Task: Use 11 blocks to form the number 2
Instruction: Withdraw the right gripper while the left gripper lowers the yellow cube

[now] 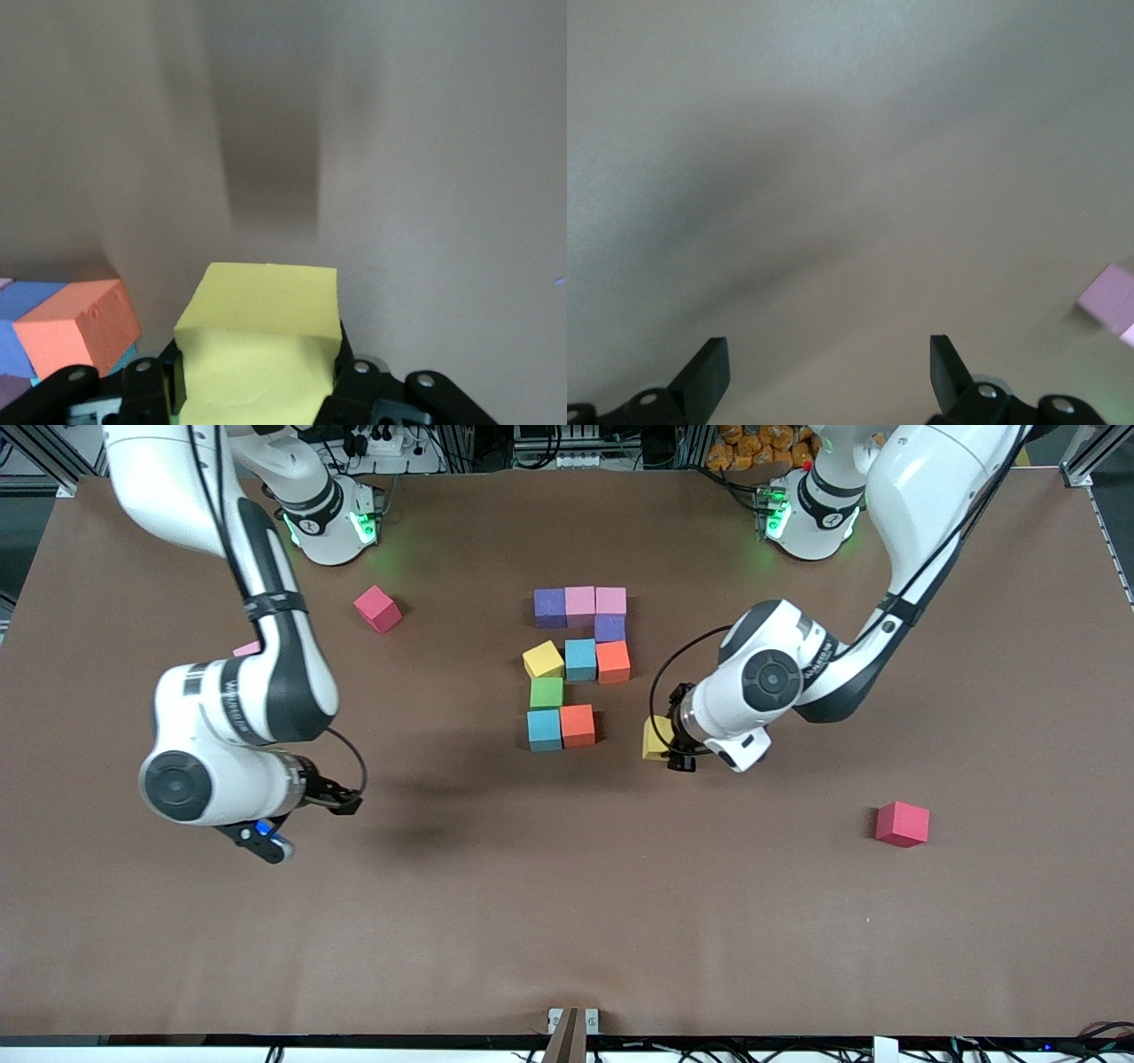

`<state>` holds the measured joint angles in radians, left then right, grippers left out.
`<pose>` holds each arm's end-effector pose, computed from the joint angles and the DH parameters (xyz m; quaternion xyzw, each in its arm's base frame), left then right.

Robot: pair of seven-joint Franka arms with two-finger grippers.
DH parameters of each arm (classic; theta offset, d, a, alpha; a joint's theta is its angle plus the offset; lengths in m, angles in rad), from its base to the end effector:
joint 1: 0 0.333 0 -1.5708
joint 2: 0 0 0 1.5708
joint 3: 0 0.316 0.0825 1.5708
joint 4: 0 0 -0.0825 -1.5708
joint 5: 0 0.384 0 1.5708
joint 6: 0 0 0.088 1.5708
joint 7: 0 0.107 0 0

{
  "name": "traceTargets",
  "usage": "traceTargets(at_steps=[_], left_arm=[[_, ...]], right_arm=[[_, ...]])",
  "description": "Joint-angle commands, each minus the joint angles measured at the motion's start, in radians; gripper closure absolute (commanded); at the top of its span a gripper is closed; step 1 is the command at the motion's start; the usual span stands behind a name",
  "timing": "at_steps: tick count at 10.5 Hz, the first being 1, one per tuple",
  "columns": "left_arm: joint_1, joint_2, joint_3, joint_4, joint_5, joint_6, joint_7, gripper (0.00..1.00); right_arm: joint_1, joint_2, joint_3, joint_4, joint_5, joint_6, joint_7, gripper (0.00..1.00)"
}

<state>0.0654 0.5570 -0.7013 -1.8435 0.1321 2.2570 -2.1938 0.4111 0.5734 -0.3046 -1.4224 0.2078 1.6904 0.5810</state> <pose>0.5352 -0.3490 0.2851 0.7099 0.6934 -0.1222 0.0164 0.6653 0.1264 0.3547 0.9588 -0.2476 -0.1360 0.0314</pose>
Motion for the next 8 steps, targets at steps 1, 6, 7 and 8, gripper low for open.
traceTargets(at_steps=[1,6,7,8], left_arm=[[-0.042,-0.012,0.002,-0.054,-0.005,0.087,-0.084,0.61],[-0.073,-0.011,0.011,-0.108,0.058,0.190,-0.193,0.60],[-0.079,0.003,0.011,-0.111,0.108,0.190,-0.246,0.60],[-0.082,0.009,0.011,-0.109,0.142,0.190,-0.279,0.60]], right_arm=[[-0.023,-0.111,0.015,-0.108,-0.019,0.017,-0.116,0.00],[-0.060,-0.381,0.015,-0.417,-0.030,0.222,-0.405,0.00],[-0.052,-0.432,0.016,-0.446,-0.037,0.229,-0.405,0.00],[-0.040,-0.461,0.022,-0.438,-0.077,0.244,-0.406,0.00]])
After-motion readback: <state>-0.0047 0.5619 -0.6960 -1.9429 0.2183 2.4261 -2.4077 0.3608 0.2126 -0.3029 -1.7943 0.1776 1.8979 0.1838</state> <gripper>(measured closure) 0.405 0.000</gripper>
